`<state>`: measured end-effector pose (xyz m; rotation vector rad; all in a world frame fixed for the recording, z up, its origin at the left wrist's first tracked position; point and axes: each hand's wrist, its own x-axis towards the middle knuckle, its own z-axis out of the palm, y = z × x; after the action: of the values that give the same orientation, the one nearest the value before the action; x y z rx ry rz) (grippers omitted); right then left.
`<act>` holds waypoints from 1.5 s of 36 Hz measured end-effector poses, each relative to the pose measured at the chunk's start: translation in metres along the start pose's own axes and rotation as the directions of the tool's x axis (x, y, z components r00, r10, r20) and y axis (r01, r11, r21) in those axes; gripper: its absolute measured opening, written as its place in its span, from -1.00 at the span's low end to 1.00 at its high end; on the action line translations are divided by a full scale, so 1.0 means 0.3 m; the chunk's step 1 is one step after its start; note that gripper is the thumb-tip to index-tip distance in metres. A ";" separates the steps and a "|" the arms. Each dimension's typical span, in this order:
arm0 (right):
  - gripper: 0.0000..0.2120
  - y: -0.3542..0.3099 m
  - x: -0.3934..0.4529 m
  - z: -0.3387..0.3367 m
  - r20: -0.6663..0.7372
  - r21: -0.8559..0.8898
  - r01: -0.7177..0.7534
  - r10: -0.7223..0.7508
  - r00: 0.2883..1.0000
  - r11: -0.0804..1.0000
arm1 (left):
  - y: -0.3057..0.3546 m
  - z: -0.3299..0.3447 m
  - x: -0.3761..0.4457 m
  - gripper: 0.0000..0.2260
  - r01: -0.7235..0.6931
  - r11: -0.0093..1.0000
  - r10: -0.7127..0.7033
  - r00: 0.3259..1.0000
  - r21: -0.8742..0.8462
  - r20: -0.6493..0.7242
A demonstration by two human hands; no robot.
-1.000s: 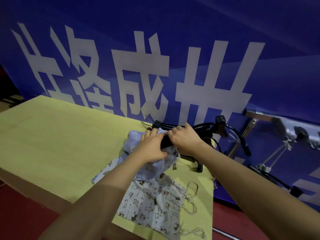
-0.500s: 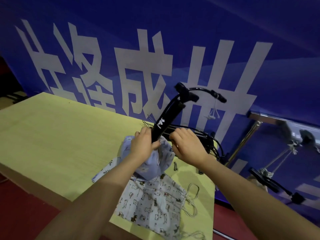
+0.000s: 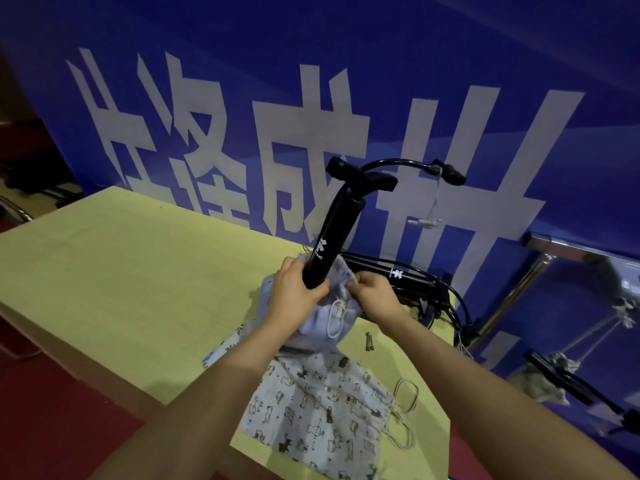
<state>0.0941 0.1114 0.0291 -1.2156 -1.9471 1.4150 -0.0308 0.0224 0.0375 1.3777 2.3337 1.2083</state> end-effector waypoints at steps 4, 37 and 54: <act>-0.76 -0.111 -0.017 -0.009 -0.037 0.130 0.105 -0.100 0.994 0.986 | 0.020 -0.032 0.026 -0.63 0.018 0.994 -0.022 0.999 -0.109 -0.037; -0.81 -0.340 -0.015 -0.001 -0.307 0.356 0.438 -0.339 0.889 0.826 | 0.216 -0.265 0.128 -0.40 -0.310 0.938 0.307 0.951 -0.156 -0.045; -0.84 -0.221 -0.027 -0.006 -0.082 0.029 0.309 -0.306 0.949 0.951 | 0.122 -0.179 0.091 -0.66 -0.189 0.982 0.189 0.982 0.016 0.031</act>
<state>0.0738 0.0996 0.0916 -0.8856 -1.9439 1.2229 -0.0495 0.0232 0.1054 1.6440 2.2421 1.2077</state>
